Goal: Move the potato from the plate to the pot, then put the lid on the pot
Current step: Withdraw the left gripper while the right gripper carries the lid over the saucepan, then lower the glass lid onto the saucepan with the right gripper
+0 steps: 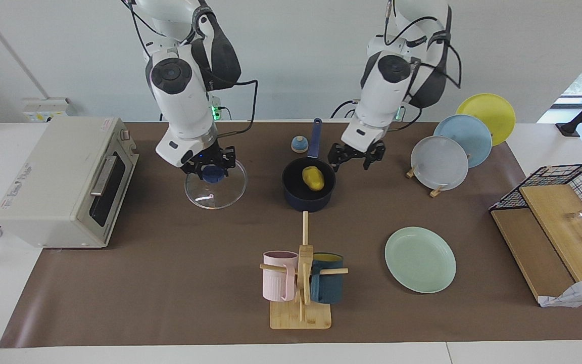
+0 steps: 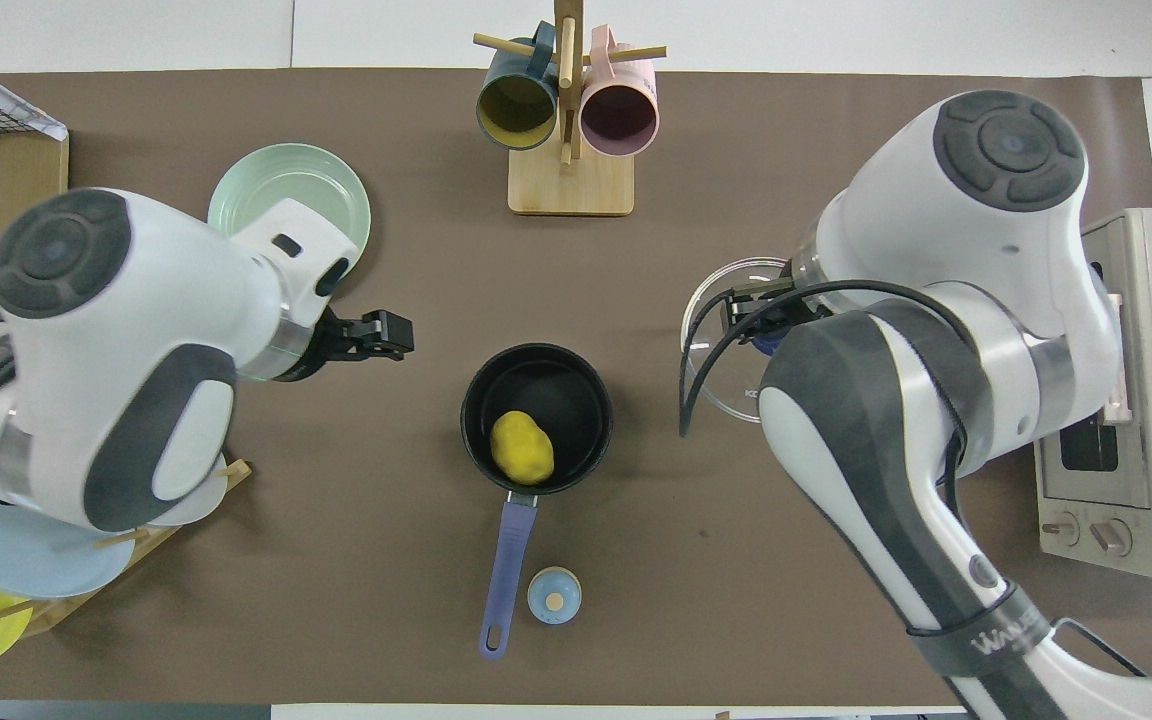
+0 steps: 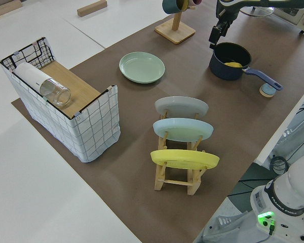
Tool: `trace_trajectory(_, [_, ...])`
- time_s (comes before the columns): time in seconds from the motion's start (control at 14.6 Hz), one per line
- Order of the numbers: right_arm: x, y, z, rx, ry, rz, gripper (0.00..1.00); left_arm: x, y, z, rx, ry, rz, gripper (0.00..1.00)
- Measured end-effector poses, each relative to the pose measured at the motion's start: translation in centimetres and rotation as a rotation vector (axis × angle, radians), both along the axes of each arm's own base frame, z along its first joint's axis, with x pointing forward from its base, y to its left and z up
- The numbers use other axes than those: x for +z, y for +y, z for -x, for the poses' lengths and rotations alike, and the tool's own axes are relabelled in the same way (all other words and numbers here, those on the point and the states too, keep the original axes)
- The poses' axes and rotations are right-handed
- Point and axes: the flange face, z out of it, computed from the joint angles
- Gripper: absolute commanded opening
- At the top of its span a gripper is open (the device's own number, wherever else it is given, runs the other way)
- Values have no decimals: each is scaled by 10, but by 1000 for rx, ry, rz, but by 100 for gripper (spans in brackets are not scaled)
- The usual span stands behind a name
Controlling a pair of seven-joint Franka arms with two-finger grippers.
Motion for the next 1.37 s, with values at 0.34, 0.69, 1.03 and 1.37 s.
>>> trace_trajectory(0.34, [-5,120,46,-84,-58,-57,0,18,116,-21,-97,36,0,100])
trace_trajectory(0.69, [-35,194,84,-110,-71,-61,0,27,153,-13,-155,85,-37,100])
trace_trajectory(1.03, [-63,212,87,-111,-88,-39,0,63,149,-11,-173,96,-58,100])
trace_trajectory(1.37, [-79,211,82,-102,-88,-10,0,65,141,-17,-169,99,-62,100])
